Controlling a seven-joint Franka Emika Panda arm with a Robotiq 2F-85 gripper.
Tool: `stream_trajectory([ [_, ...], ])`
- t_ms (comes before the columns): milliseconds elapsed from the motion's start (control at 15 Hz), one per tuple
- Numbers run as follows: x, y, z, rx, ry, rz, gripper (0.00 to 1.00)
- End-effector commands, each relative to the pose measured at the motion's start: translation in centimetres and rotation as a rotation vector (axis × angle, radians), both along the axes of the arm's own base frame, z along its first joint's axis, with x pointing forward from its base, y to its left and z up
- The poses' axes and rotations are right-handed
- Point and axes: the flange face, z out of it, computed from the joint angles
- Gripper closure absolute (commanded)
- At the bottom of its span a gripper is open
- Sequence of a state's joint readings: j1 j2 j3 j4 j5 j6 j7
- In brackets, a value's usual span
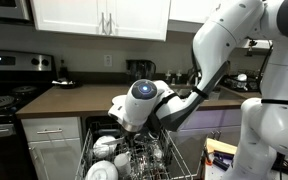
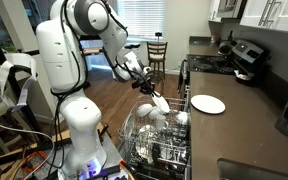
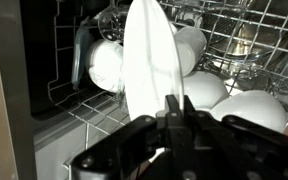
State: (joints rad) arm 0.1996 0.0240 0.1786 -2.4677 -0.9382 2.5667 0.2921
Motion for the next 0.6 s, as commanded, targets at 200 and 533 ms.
stream_trajectory([
  [200,-1.3,0.2,1.0,0.0,-0.097,0.055,0.97],
  [533,-2.3,0.8,1.6,0.008,-0.18,0.12,0.98],
])
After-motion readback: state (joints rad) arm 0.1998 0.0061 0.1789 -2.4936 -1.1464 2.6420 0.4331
